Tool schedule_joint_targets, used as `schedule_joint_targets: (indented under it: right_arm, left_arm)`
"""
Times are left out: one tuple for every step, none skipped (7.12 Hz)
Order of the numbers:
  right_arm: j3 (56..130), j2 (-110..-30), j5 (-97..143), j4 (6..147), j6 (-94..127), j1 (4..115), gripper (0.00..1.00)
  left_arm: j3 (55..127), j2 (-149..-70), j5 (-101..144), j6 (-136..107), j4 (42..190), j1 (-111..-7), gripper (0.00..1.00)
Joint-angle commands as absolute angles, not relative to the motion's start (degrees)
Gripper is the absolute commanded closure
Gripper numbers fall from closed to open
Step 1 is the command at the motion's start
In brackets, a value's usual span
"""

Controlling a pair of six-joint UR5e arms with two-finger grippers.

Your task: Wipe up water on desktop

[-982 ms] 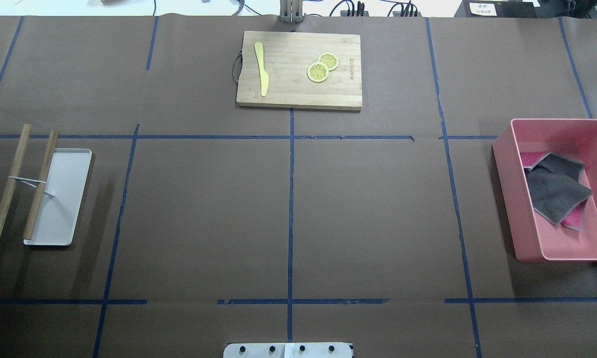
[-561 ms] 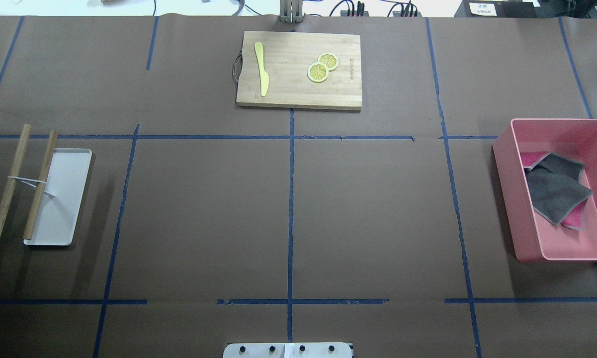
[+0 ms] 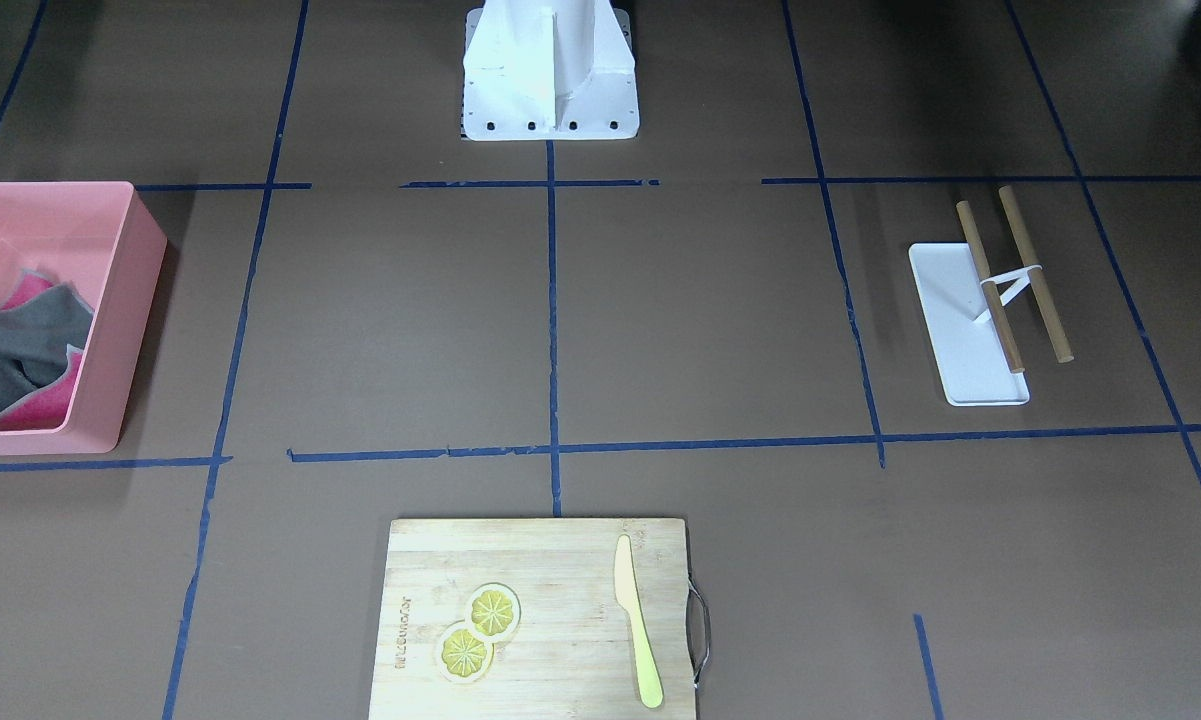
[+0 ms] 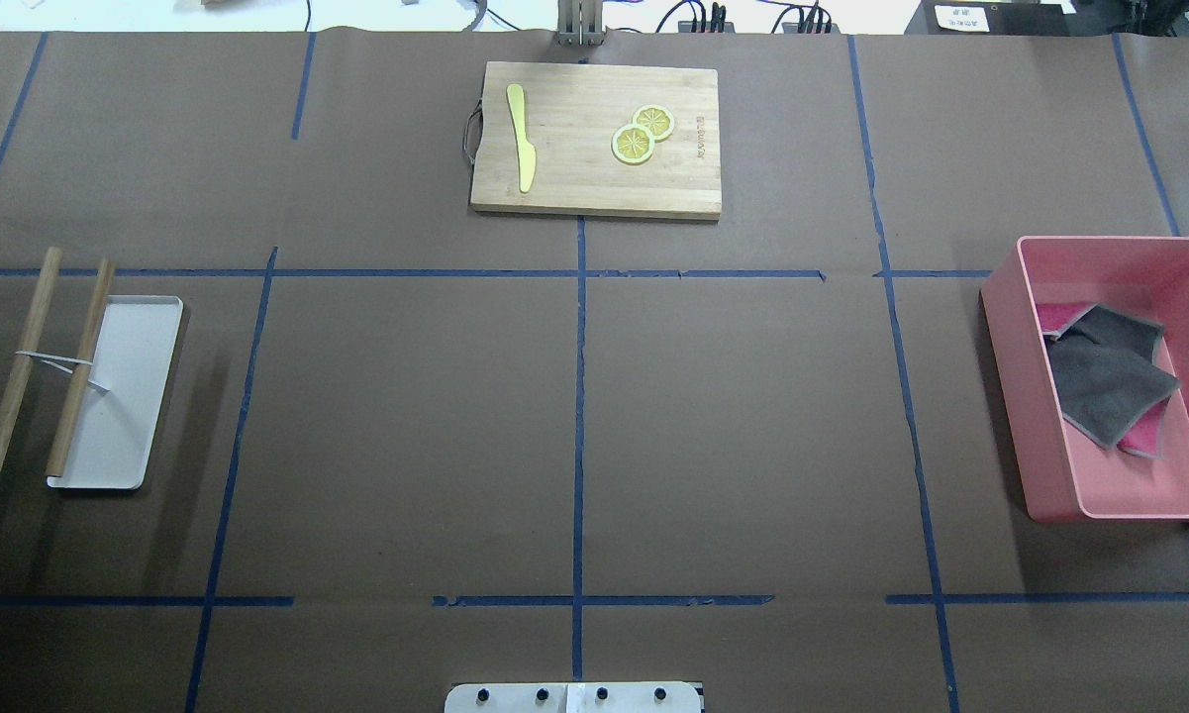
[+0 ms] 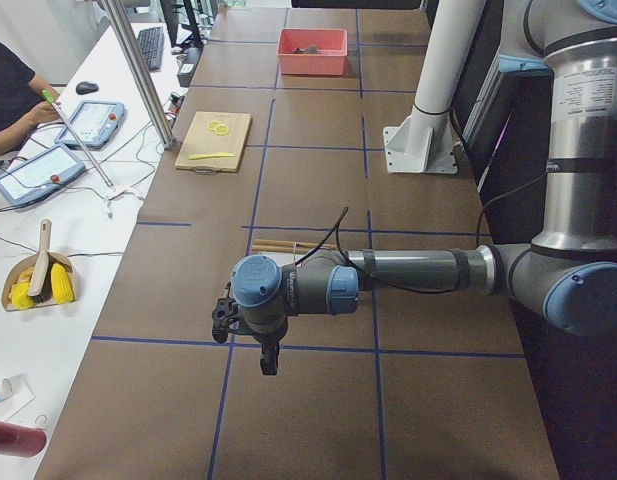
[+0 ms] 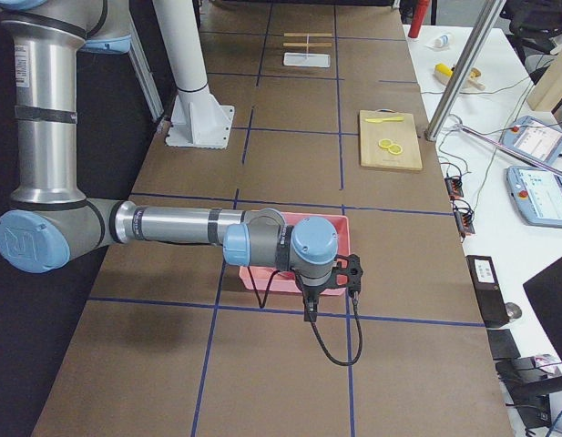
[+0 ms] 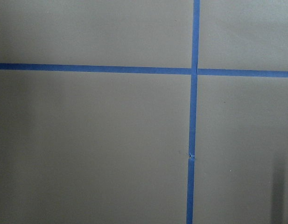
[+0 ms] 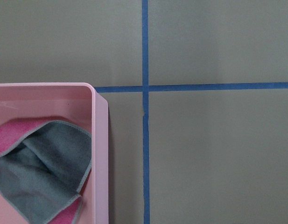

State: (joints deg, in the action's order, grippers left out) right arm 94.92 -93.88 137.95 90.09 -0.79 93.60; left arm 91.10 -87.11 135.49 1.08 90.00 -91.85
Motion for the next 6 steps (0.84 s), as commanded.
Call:
schedule_joint_targets:
  right_arm:
    - [94.92, -93.78, 137.90, 90.09, -0.79, 93.60, 0.00]
    - [94.92, -93.69, 137.90, 90.00, -0.79, 93.60, 0.00]
    - [94.83, -93.52, 137.81, 90.09, -0.79, 93.60, 0.00]
    - [94.83, -93.43, 137.81, 90.09, -0.79, 93.60, 0.00]
    - [94.83, -93.43, 137.81, 90.09, -0.79, 93.60, 0.00]
    - [94.83, -93.34, 137.81, 90.09, -0.79, 93.60, 0.00]
  left_arm:
    - [91.05, -87.01, 135.26, 1.14, 90.00, -91.85, 0.00]
    - [90.97, -87.01, 135.35, 1.14, 90.00, -91.85, 0.00]
    - [90.97, -87.01, 135.61, 1.14, 90.00, -91.85, 0.00]
    - [91.05, -87.10, 135.62, 1.14, 90.00, -91.85, 0.00]
    - [90.88, -87.10, 135.62, 1.14, 90.00, -91.85, 0.00]
    - [90.88, -87.10, 135.62, 1.14, 90.00, -91.85, 0.00]
